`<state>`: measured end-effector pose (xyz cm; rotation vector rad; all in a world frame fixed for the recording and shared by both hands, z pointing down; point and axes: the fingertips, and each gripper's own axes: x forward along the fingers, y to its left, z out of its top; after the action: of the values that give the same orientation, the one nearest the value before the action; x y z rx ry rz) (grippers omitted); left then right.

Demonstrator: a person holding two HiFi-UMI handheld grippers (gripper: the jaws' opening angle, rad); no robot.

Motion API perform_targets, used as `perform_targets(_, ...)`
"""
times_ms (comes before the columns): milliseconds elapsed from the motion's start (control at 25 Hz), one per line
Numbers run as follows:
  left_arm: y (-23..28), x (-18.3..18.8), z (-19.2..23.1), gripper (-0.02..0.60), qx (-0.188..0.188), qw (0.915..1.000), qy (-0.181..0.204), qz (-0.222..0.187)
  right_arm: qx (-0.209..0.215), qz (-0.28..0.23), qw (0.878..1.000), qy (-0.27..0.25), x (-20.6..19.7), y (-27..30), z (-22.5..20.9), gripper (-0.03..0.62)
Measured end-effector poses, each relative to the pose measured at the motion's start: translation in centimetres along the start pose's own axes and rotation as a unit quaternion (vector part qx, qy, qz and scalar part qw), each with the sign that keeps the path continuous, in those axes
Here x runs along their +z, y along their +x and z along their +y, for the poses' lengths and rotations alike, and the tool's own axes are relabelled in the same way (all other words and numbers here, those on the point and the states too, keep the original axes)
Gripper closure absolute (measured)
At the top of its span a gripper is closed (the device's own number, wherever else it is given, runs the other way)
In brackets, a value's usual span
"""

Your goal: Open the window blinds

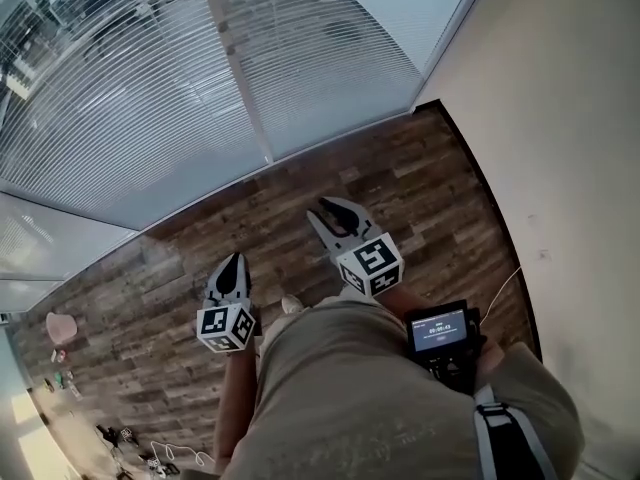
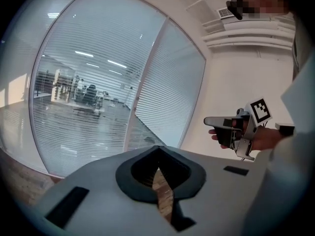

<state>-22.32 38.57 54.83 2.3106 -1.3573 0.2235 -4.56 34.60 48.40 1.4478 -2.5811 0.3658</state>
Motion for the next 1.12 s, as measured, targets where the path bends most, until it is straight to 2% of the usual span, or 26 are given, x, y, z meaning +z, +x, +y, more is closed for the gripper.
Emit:
perform_targets(320,2.0,0.2,-3.9,0.568,0.022,0.9997,0.008,0.002,0.007,0.007,1.000,0.018,-0.8,-2.0,-5.2,0.484)
perform_targets(840,2.1,0.3,-8.3,0.568,0.065,0.9976,0.014,-0.017,0.033,-0.013,0.999,0.006,0.4,-6.8,-8.9,0.485)
perform_targets(1000,1.8,-1.1,-11.1,0.568,0.071,0.9973,0.008,-0.017,0.033,-0.007,0.999,0.004,-0.4,-10.4,-10.2,0.485)
perform_targets(1120,1.8,-2.7,-13.4,0.568,0.071,0.9974,0.005,-0.015,0.049,-0.006,0.999,-0.007,-1.3,-12.7,-10.5,0.485)
